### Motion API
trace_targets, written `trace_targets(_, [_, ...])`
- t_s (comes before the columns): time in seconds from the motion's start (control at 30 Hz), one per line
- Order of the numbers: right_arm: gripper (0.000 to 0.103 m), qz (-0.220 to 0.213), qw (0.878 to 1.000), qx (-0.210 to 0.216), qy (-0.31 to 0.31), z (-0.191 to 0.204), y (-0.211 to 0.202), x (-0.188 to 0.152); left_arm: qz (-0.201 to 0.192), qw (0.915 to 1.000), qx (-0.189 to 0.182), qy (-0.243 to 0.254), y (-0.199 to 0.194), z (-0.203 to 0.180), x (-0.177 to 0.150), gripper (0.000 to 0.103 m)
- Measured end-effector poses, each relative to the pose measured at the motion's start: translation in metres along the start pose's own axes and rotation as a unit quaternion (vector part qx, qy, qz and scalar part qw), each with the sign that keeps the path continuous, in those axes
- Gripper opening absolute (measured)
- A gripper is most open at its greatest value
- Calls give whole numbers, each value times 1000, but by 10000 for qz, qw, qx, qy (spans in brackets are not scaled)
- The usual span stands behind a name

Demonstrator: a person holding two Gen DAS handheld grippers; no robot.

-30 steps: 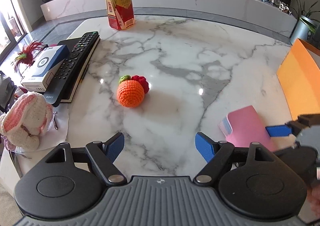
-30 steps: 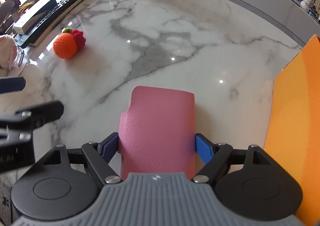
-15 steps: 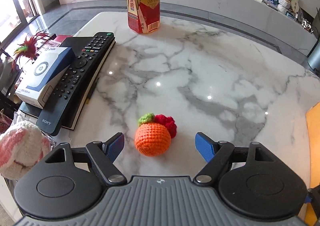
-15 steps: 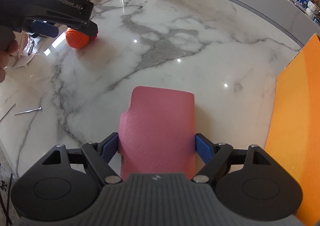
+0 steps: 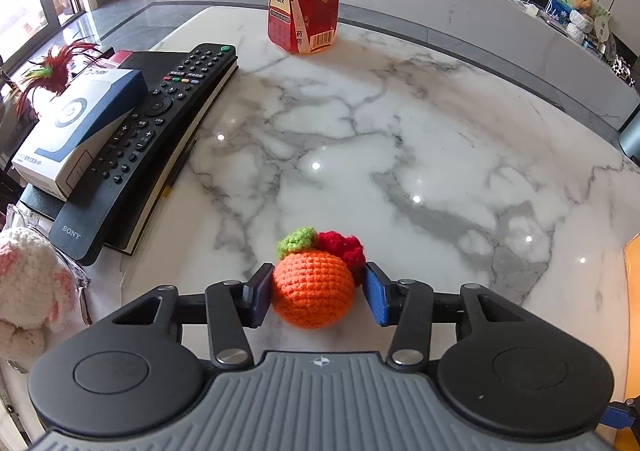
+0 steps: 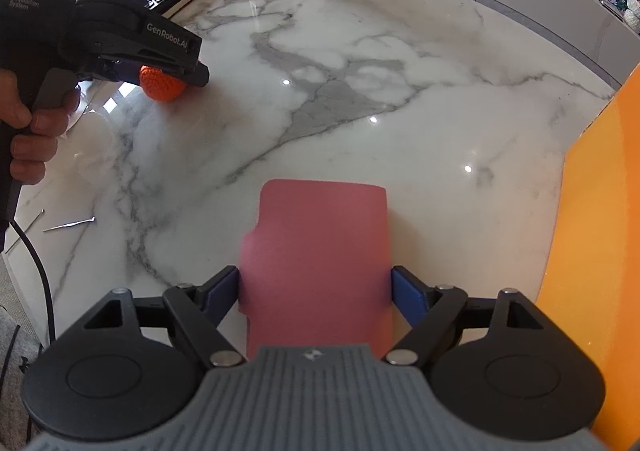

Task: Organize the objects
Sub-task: 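Carry the pink wallet over the orange box while left carries the crochet fruit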

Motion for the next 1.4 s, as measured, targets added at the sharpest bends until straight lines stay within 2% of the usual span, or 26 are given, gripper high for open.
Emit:
trace_targets(0.1, [82, -56, 10000, -43, -17, 0, -1, -1, 97, 9998, 152, -23, -2, 1, -1, 53])
trace_targets(0.2, [81, -76, 9999, -73, -70, 1, -1, -2, 1, 9999, 157, 17, -5, 1, -2, 52])
trace_targets(0.3, [81, -70, 9999, -70, -45, 1, -1, -2, 14, 9999, 3, -110, -8, -1, -4, 51])
trace_targets(0.47, [80, -132, 9998, 44, 164, 0, -6, -4, -328, 9993, 66, 138, -32, -10, -1, 51])
trace_targets(0.53, [80, -270, 9991, 160, 272, 0, -10, -4, -425, 9989, 58, 201, -43, -13, -4, 51])
trace_targets(0.7, [80, -598, 9967, 116, 531, -4, -24, -3, -466, 9984, 15, 328, -65, -23, -14, 51])
trace_targets(1.07, [80, -1406, 9855, 106, 946, -20, -78, 0, -997, 9912, -248, 839, -110, -78, -19, 51])
trace_targets(1.23, [80, -1705, 9786, 234, 1126, -35, -102, -2, -1487, 9861, -423, 603, -131, -96, -17, 52])
trace_targets(1.3, [79, -1904, 9726, 414, 1268, -42, -115, -3, -1620, 9836, -487, 631, -137, -103, -18, 52])
trace_targets(1.4, [80, -2194, 9653, 341, 1371, -55, -138, -2, -1749, 9807, -577, 651, -143, -113, -22, 52])
Point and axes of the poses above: each gripper's, at about its wrist camera, not at the fingertips, and y roughly the way its jaws point, z to its left, x to its top, the point moved 8 cm from there along y, roughly the way its jaws point, and after that the axes turned 4 degrees about -z, right-handed, at the moved point
